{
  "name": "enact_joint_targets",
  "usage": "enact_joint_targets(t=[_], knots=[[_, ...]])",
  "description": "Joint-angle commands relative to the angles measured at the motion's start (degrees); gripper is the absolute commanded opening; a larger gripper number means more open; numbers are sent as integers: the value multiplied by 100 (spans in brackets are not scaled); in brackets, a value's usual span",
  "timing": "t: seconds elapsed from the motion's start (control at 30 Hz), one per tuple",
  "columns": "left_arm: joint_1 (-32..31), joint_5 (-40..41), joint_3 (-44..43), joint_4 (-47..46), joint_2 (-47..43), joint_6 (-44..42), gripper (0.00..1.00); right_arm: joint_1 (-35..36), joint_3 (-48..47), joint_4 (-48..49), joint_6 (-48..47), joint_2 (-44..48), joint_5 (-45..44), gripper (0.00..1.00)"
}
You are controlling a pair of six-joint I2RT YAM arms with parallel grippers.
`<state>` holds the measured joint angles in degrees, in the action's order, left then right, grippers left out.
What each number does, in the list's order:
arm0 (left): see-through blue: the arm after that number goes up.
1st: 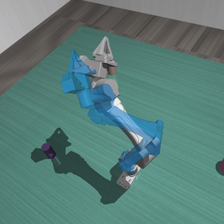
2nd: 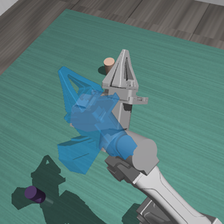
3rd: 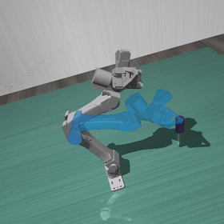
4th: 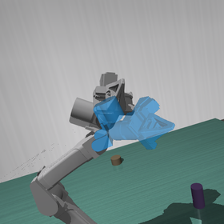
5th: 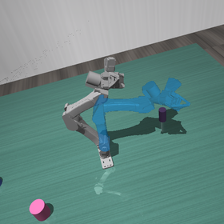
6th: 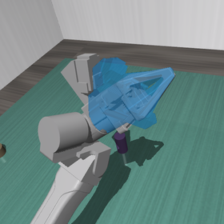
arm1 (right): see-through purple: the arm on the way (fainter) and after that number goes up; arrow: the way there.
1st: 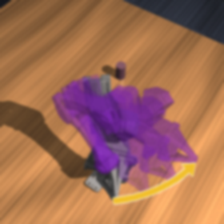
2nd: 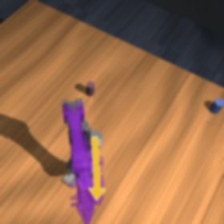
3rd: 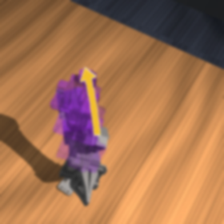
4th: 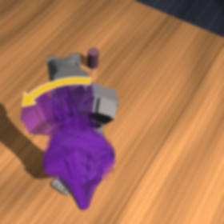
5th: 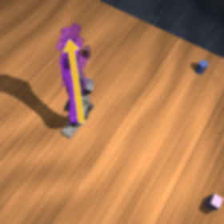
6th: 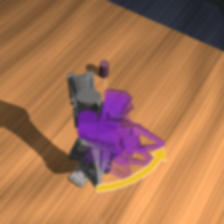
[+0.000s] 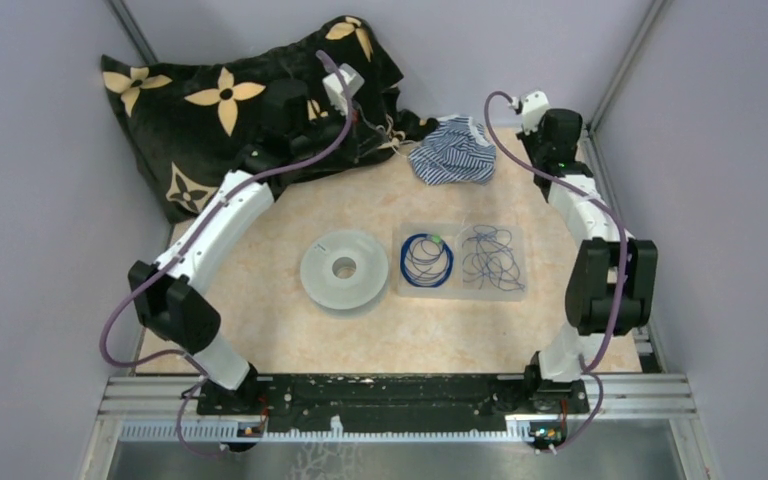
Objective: Wrap the cables
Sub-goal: Adjust the cable at the center of the board.
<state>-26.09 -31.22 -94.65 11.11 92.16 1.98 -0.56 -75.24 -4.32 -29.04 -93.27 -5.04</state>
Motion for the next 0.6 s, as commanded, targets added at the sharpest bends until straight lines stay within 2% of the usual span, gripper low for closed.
enact_joint_targets(t=[0.0,0.3,0.57], knots=[[-265,-195,-405,-152,389,382,0,-31,-289,506,-205,-708,-284,0],[-445,-209,-660,-84,801,462,0,-33,-1370,-496,83,-2233,-15,0],[-465,-175,-684,-40,823,346,0,-35,-1577,-852,290,-2596,102,2]])
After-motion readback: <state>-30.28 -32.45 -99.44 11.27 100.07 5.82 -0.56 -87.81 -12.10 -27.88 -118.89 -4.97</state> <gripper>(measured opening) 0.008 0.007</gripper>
